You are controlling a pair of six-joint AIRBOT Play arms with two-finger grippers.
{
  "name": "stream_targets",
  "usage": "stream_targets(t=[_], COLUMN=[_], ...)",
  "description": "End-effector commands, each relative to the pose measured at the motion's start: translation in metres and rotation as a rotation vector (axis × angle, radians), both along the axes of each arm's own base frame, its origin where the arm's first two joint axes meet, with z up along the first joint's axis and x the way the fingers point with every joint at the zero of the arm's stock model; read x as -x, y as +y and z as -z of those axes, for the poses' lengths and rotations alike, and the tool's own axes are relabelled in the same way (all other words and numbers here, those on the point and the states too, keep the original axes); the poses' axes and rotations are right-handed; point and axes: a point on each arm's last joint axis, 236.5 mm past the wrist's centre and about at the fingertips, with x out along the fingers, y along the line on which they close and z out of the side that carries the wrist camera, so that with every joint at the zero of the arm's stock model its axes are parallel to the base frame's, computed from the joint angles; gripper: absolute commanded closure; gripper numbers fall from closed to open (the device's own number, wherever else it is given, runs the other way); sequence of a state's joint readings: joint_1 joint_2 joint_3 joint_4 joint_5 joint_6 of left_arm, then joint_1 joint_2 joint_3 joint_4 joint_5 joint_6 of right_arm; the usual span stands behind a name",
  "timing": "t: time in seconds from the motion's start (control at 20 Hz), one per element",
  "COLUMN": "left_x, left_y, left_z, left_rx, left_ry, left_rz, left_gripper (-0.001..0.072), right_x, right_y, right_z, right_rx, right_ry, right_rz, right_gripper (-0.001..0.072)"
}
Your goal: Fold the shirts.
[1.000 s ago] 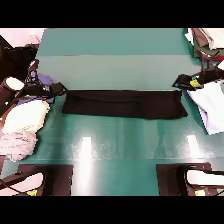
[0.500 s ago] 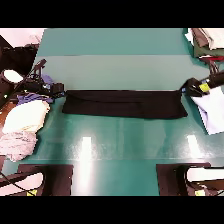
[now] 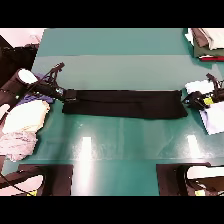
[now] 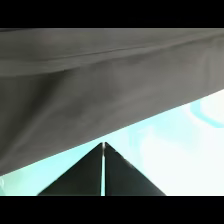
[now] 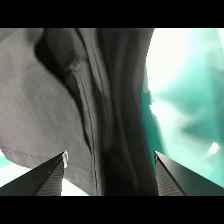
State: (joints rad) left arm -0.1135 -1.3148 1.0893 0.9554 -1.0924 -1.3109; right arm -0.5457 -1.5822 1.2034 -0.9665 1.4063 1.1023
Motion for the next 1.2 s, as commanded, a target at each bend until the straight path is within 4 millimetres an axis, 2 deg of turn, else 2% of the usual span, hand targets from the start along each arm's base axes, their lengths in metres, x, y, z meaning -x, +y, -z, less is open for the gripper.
stream_targets(t=[0.0,0.25,0.4,0.55,0.6,0.75,0.85,1.0,1.15], left_x=[0.002,0.002,0.002,-0.001,-0.004,-0.023,-0.031,-0.044,-0.051], left_y=[-0.019,-0.022,-0.022,-0.022,-0.024,-0.038,-0.057,-0.106,-0.163], left_z=[-0.003,-0.005,-0.005,-0.006,-0.008,-0.020,-0.025,-0.025,-0.009], left_rx=[0.013,0.037,0.037,0.046,0.062,0.134,0.138,0.147,0.151], left_ry=[-0.020,-0.003,-0.003,0.003,0.003,-0.034,-0.050,-0.066,-0.060], left_rz=[0.028,0.006,0.005,-0.027,-0.046,-0.093,-0.052,0.046,0.151], left_gripper=[0.0681,0.0681,0.0681,0.0682,0.0682,0.0682,0.0682,0.0682,0.0682], right_x=[-0.007,-0.022,-0.026,-0.022,-0.024,-0.037,-0.045,-0.053,-0.062], right_y=[0.012,0.038,0.047,0.051,0.057,0.071,0.082,0.106,0.142], right_z=[0.012,0.022,0.023,0.020,0.014,-0.014,-0.043,-0.100,-0.160], right_rx=[-0.060,-0.069,-0.064,-0.079,-0.113,-0.185,-0.188,-0.164,-0.135], right_ry=[0.007,0.009,-0.001,-0.007,-0.021,-0.094,-0.154,-0.226,-0.320], right_rz=[-0.040,-0.107,-0.127,-0.161,-0.162,-0.129,-0.128,-0.186,-0.253], right_gripper=[0.0081,0.0111,0.0379,0.0690,0.0688,0.0690,0.0690,0.0691,0.0691])
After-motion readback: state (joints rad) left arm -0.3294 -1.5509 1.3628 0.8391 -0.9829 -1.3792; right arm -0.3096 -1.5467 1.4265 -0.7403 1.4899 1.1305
